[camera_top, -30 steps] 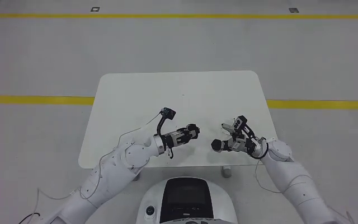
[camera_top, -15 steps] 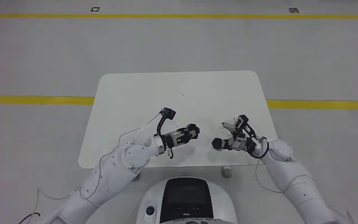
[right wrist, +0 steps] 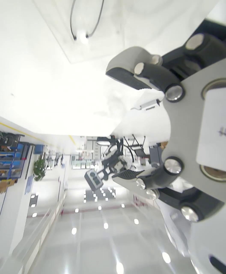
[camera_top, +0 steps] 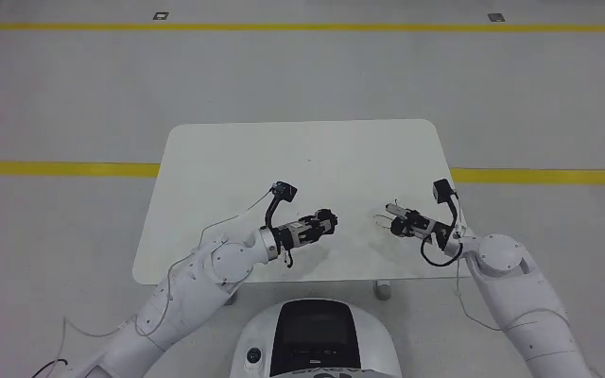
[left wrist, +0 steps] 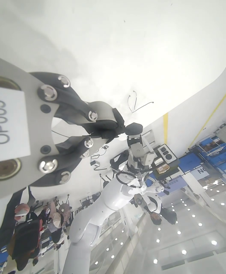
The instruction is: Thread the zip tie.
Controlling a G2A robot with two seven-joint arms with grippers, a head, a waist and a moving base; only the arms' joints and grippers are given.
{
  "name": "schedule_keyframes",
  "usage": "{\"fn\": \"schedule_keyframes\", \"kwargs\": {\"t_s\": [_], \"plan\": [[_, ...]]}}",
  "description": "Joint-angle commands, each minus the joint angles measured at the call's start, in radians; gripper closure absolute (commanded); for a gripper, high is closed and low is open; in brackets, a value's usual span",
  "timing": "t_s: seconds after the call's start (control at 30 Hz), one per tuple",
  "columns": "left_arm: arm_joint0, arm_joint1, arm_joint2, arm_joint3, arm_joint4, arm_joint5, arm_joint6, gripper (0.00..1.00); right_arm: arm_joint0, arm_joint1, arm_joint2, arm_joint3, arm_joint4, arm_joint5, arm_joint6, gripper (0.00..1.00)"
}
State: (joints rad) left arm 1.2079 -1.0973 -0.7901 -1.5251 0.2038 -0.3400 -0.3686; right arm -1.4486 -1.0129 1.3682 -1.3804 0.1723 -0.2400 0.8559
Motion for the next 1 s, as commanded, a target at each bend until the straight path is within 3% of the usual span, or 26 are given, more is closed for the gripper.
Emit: {"fn": "schedule_keyframes", "kwargs": {"t_s": [0.0, 0.13, 0.4, 0.57, 0.77, 0.8, 0.97], "plan": [[0.0, 0.0, 0.0, 0.0, 0.0, 0.0, 0.0, 1.0, 0.001, 0.0, 0.0, 0.003, 0.058, 0.0, 0.017, 0.0], [0.0, 0.0, 0.0, 0.0, 0.0, 0.0, 0.0, 1.0, 0.001, 0.0, 0.0, -0.007, 0.035, 0.002, -0.001, 0.0], [0.0, 0.0, 0.0, 0.0, 0.0, 0.0, 0.0, 1.0, -0.007, 0.021, 0.049, -0.147, -0.258, 0.016, -0.083, 0.0], [0.0, 0.0, 0.0, 0.0, 0.0, 0.0, 0.0, 1.0, 0.043, 0.028, 0.028, -0.199, -0.448, 0.053, -0.063, 0.0], [0.0, 0.0, 0.0, 0.0, 0.0, 0.0, 0.0, 1.0, 0.131, 0.021, -0.069, -0.167, -0.644, 0.083, -0.044, 0.0], [0.0, 0.0, 0.0, 0.0, 0.0, 0.0, 0.0, 1.0, 0.146, 0.018, -0.077, -0.149, -0.657, 0.109, -0.065, 0.0], [0.0, 0.0, 0.0, 0.0, 0.0, 0.0, 0.0, 1.0, 0.146, 0.018, -0.077, -0.149, -0.657, 0.109, -0.065, 0.0]]}}
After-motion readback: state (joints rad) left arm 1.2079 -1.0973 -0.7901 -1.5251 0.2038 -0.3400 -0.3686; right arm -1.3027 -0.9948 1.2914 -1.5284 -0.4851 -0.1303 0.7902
